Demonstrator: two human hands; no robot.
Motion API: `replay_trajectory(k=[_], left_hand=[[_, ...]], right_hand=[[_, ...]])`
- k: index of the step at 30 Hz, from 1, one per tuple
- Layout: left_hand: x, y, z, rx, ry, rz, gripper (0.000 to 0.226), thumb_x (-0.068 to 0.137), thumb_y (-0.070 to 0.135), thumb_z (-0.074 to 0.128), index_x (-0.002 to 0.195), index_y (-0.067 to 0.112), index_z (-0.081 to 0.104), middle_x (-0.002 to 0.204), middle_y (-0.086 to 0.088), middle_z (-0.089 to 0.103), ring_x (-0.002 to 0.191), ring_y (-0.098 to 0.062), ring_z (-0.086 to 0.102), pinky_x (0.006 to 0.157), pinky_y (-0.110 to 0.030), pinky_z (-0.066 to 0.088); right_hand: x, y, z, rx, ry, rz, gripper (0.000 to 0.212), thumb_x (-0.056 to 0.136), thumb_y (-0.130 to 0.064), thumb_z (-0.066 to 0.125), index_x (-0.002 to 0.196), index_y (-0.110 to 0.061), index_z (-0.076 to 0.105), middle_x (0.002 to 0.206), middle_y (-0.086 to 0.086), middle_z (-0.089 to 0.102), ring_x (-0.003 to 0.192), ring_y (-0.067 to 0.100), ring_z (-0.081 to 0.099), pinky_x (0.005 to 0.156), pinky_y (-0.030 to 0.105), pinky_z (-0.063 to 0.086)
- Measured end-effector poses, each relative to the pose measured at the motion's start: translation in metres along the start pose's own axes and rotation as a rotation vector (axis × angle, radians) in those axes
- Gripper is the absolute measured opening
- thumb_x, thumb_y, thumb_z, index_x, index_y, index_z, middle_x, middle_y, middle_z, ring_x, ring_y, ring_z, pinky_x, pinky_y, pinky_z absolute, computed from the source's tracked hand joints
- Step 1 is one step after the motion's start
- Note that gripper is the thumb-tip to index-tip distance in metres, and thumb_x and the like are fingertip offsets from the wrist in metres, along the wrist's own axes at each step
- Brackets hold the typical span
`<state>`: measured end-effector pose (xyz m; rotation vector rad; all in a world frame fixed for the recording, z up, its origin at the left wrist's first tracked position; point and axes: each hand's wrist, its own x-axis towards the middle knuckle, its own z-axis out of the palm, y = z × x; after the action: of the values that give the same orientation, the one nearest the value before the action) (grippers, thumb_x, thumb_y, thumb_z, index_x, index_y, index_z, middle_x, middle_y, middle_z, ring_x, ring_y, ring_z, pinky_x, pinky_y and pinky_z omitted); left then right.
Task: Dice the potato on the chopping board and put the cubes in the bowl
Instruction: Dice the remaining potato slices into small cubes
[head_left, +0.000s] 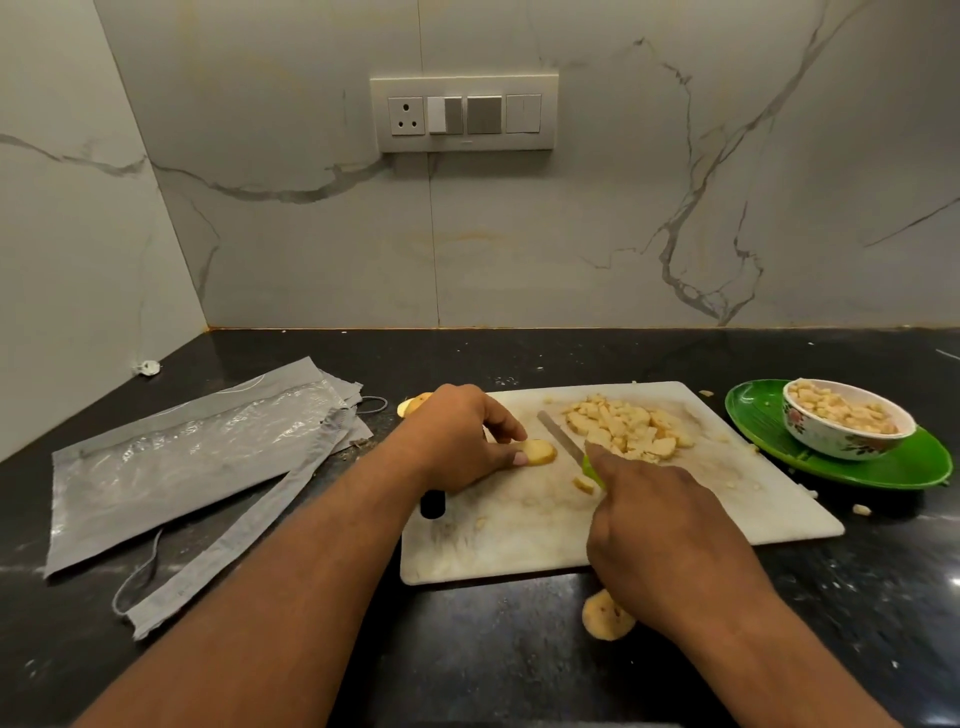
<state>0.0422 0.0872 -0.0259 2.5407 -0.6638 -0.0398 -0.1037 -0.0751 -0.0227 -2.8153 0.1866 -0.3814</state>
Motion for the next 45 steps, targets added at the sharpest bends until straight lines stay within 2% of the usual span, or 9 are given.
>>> replay_trajectory(k=[6,14,19,24,27,32,36,42,45], left_hand=[[0.001,0.012,0.008,0.140,0.052,0.046,0.028,0.091,0.051,0.072,0.113,0.035,0.080,0.118,0.014,0.075,0.107,-0.010,0.064,0.095,-0.036,0.057],[0.004,0.023,0.013,0.184,0.085,-0.008,0.023,0.092,0.046,0.073,0.101,0.028,0.082,0.094,0.012,0.076,0.087,-0.009,0.065,0.076,-0.030,0.058],[0.002,0.023,0.011,0.171,0.092,-0.038,0.025,0.090,0.050,0.075,0.102,0.029,0.082,0.096,0.012,0.076,0.089,-0.008,0.064,0.079,-0.031,0.059],[-0.005,0.027,0.008,0.206,0.088,-0.048,0.023,0.093,0.048,0.073,0.104,0.030,0.081,0.102,0.013,0.075,0.088,-0.006,0.060,0.064,-0.021,0.045],[-0.006,0.028,0.010,0.195,0.079,-0.064,0.019,0.094,0.043,0.071,0.104,0.029,0.081,0.102,0.012,0.076,0.087,-0.008,0.063,0.070,-0.023,0.051],[-0.001,0.030,0.012,0.128,0.055,-0.078,0.019,0.092,0.043,0.075,0.103,0.029,0.082,0.098,0.013,0.076,0.087,-0.008,0.065,0.083,-0.031,0.060],[-0.001,0.029,0.010,0.114,0.049,-0.084,0.020,0.091,0.045,0.076,0.103,0.030,0.082,0.100,0.013,0.076,0.090,-0.007,0.065,0.083,-0.029,0.059],[-0.007,0.028,0.008,0.146,0.093,-0.074,0.019,0.089,0.047,0.078,0.098,0.031,0.082,0.099,0.014,0.075,0.087,-0.006,0.062,0.069,-0.021,0.049],[-0.007,0.030,0.008,0.175,0.079,-0.078,0.016,0.093,0.042,0.075,0.103,0.031,0.082,0.106,0.013,0.075,0.086,-0.007,0.061,0.071,-0.023,0.049]], right_hand=[[0.016,-0.008,-0.012,-0.026,-0.047,-0.008,0.054,0.095,-0.022,0.047,0.148,-0.031,0.041,0.139,-0.004,0.054,0.120,0.017,0.051,0.093,0.027,0.044],[-0.012,0.001,-0.016,-0.102,-0.183,-0.058,0.074,0.086,-0.031,0.064,0.152,-0.030,0.029,0.140,-0.006,0.049,0.122,0.019,0.047,0.099,0.032,0.041],[-0.037,0.007,-0.038,-0.120,-0.233,-0.044,0.070,0.095,-0.042,0.046,0.157,-0.036,0.015,0.145,-0.009,0.046,0.127,0.018,0.047,0.101,0.030,0.041],[-0.016,-0.011,-0.025,-0.118,-0.137,-0.026,0.070,0.091,-0.025,0.050,0.155,-0.032,0.022,0.140,-0.004,0.051,0.119,0.019,0.049,0.095,0.032,0.041],[-0.011,-0.016,-0.006,-0.100,-0.145,-0.020,0.064,0.092,-0.017,0.041,0.153,-0.028,0.028,0.134,0.000,0.054,0.116,0.021,0.051,0.094,0.032,0.043],[-0.027,-0.009,-0.008,-0.125,-0.325,0.021,0.073,0.098,-0.027,0.039,0.159,-0.033,0.000,0.137,0.001,0.048,0.121,0.023,0.050,0.098,0.035,0.043],[-0.035,-0.012,-0.029,-0.138,-0.473,0.086,0.083,0.097,-0.034,0.049,0.159,-0.032,-0.006,0.144,0.000,0.044,0.129,0.023,0.046,0.103,0.033,0.038],[-0.021,-0.020,-0.018,-0.084,-0.193,0.018,0.069,0.094,-0.022,0.040,0.158,-0.030,0.015,0.136,-0.001,0.052,0.116,0.019,0.051,0.093,0.031,0.043],[-0.017,-0.023,-0.003,-0.063,-0.182,0.007,0.066,0.094,-0.017,0.037,0.157,-0.026,0.020,0.135,0.003,0.053,0.116,0.022,0.052,0.095,0.032,0.043]])
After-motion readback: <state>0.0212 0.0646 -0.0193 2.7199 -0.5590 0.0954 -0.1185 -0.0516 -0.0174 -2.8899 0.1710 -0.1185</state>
